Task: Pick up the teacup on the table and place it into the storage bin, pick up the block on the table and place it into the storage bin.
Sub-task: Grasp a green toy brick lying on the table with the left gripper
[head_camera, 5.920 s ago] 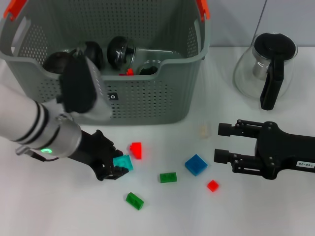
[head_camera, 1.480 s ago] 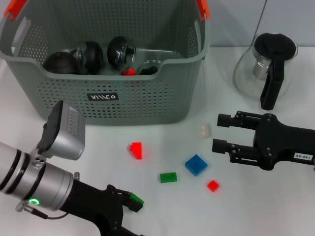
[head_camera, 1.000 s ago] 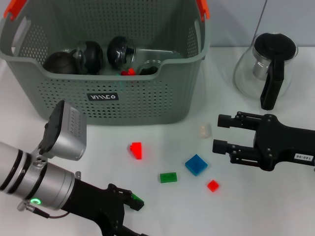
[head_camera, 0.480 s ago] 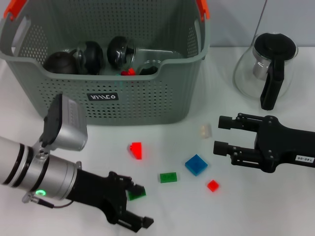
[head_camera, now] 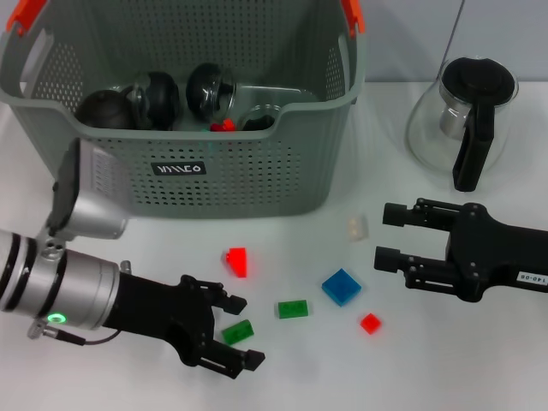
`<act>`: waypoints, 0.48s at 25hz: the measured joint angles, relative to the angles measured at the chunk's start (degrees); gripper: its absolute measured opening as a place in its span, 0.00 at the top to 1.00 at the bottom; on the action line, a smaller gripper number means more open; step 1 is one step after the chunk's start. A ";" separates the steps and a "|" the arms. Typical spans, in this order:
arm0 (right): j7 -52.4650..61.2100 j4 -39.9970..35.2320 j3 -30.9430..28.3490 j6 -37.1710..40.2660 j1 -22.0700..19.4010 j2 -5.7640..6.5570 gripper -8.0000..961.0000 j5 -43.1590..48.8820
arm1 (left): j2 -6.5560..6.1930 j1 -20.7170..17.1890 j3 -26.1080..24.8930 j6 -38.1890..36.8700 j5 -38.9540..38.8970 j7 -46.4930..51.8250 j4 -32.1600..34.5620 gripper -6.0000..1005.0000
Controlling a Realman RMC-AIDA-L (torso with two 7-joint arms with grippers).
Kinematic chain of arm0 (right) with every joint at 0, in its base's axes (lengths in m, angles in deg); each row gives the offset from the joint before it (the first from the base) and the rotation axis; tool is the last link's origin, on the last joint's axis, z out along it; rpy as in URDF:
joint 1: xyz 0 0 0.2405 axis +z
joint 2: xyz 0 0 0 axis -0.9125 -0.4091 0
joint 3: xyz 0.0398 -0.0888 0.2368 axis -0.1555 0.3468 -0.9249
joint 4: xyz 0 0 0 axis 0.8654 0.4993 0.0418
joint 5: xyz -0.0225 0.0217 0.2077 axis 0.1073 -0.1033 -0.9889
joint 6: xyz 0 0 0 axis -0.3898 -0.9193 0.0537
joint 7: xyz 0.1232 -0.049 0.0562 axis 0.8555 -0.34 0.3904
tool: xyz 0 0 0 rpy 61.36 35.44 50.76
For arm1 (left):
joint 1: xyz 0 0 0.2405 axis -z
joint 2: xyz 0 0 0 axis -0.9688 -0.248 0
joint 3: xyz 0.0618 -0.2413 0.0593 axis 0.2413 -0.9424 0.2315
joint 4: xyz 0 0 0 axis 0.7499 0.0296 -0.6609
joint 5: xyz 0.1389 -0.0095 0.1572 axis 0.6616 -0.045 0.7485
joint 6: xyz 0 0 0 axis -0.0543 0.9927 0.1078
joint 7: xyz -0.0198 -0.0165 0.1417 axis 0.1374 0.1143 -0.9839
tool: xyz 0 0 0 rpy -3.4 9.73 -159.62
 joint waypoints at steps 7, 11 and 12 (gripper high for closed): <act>0.00 -0.03 -0.07 -0.01 0.19 -0.06 0.25 0.00 | 0.08 -0.77 -0.21 2.49 0.30 0.15 -0.71 0.14; 0.00 -0.03 -0.07 0.00 0.24 -0.07 0.25 0.00 | 0.13 -0.90 0.05 3.93 1.44 0.71 -1.75 0.14; 0.00 -0.03 -0.08 0.00 0.25 -0.06 0.25 0.00 | 0.10 -0.83 0.05 4.13 1.53 0.92 -2.01 0.14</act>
